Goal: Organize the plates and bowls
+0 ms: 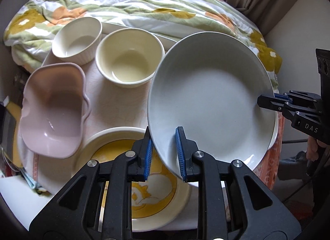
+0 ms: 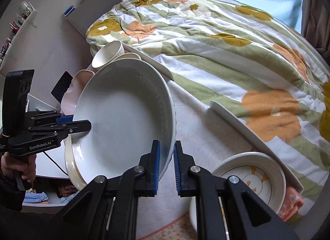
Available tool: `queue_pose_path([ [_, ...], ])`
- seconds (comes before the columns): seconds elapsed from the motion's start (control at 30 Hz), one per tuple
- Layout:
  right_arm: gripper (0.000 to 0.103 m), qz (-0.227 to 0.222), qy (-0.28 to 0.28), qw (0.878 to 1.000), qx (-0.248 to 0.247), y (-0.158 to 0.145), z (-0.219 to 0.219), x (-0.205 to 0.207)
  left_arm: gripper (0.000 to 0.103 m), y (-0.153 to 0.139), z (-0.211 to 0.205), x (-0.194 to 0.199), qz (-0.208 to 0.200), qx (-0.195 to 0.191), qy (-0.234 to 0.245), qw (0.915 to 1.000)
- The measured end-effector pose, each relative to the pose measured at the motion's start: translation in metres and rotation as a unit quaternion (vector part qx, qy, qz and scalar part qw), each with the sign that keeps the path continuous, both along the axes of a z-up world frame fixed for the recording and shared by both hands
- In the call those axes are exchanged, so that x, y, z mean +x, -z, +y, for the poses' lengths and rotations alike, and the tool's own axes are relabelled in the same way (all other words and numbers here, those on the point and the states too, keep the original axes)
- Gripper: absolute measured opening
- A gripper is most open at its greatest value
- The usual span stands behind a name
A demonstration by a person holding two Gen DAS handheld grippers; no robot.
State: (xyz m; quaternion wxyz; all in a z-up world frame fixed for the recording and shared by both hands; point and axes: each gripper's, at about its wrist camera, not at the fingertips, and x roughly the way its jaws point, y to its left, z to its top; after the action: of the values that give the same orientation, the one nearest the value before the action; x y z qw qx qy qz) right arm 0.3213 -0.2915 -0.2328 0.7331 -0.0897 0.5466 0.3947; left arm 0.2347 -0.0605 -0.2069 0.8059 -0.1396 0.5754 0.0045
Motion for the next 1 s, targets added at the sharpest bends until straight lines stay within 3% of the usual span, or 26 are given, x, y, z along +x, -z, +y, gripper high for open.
queue_pose_path([
  [0.23,0.012,-0.01,0.059,0.998,0.007,-0.009,0.025,-0.08,0.019,-0.001,0.037,-0.054,-0.006,0.001,0.059,0.9982],
  [0.43,0.012,0.026,0.134,0.991,0.004,0.023,0.043,-0.142,0.019,0.03,0.066,-0.086,0.015,-0.008,0.111,0.9936],
  [0.7,0.012,0.04,0.225,0.974,-0.001,0.051,0.062,-0.17,0.019,0.073,0.086,-0.094,0.042,-0.029,0.135,0.9895],
  [1.0,0.012,0.039,0.262,0.964,0.003,0.065,0.06,-0.178,0.019,0.085,0.081,-0.083,0.049,-0.027,0.15,0.9871],
])
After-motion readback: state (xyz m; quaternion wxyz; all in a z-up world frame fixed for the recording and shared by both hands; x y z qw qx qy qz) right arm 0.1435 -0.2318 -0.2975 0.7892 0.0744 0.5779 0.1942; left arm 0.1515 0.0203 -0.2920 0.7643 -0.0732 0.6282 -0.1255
